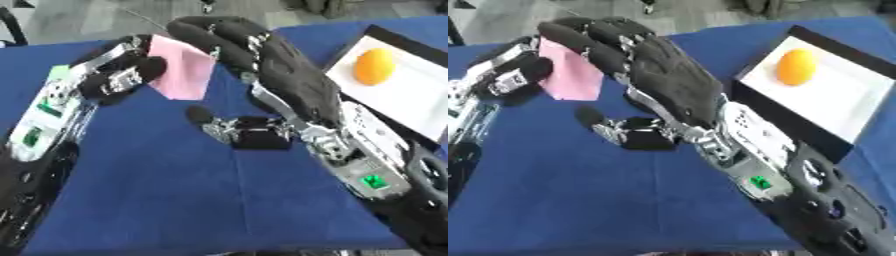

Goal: Pick up the objects with one hand, pass them to the other hand, and then place them into the box on the other side of the table.

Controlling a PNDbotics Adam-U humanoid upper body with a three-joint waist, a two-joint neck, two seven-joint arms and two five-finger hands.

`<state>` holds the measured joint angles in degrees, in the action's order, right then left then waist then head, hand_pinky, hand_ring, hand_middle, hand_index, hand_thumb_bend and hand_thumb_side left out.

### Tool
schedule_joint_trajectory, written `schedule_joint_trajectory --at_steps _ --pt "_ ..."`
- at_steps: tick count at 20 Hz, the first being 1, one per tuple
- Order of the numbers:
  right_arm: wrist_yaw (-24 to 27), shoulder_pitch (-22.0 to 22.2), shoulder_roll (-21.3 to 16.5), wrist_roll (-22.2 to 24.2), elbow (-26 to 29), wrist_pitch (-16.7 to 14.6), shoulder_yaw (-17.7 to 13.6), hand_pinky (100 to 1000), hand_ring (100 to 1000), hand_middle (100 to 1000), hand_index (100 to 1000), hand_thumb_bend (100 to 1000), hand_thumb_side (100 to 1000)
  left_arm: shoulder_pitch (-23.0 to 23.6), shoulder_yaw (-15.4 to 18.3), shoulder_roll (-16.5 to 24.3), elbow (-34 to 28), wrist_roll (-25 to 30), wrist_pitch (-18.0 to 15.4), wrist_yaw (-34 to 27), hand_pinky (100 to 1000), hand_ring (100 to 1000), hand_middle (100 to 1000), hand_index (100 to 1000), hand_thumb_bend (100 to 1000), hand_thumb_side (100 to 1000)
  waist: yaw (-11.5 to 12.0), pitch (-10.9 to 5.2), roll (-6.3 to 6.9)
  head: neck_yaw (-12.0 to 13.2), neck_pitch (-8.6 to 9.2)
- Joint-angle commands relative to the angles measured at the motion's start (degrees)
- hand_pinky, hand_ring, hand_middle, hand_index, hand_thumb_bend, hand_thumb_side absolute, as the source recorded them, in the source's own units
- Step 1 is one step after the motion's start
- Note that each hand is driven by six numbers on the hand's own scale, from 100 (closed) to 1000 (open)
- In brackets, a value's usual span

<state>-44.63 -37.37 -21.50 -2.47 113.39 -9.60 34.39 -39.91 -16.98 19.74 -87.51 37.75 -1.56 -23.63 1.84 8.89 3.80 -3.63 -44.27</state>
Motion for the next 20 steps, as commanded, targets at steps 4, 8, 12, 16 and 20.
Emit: schedule_joint_trajectory --at_steps 4,8,12,16,20 --pt "-0.7 -1.0 -0.5 1.2 1.2 0.2 -0.7 874 856 888 1000 220 100 -1.5 0.7 1.2 -0.8 0.1 0.0 -0.6 706 524 504 572 100 549 0.0 -1.01 -0.05 -0.1 0.15" --pt "-1.7 -0.9 -0.3 1.0 1.2 0.8 -0.7 864 843 881 1000 229 100 -1.4 0.2 0.7 -1.5 0.5 0.5 -1.1 706 525 504 572 100 555 0.1 -0.99 0.09 -0.4 0.15" --pt "-2.5 -0.6 -0.2 0.4 1.2 1.3 -0.5 860 836 873 1000 222 100 -1.1 0.0 -0.1 -1.9 0.6 1.2 -1.9 707 525 505 572 100 567 0.0 -1.05 0.25 -0.4 0.15" --pt "-3.1 -0.2 -0.1 -0.3 1.2 1.9 -0.4 855 831 865 1000 218 100 -1.0 0.0 -0.7 -2.2 0.7 1.8 -2.7 707 525 511 571 100 573 0.1 -1.13 0.33 -0.6 0.15" --pt "-3.9 0.0 -0.1 -1.5 1.2 2.6 -0.4 837 803 841 1000 228 100 -0.5 -0.3 -1.3 -2.5 1.0 2.6 -3.6 707 526 512 572 100 592 0.1 -1.15 0.33 -0.6 0.15"
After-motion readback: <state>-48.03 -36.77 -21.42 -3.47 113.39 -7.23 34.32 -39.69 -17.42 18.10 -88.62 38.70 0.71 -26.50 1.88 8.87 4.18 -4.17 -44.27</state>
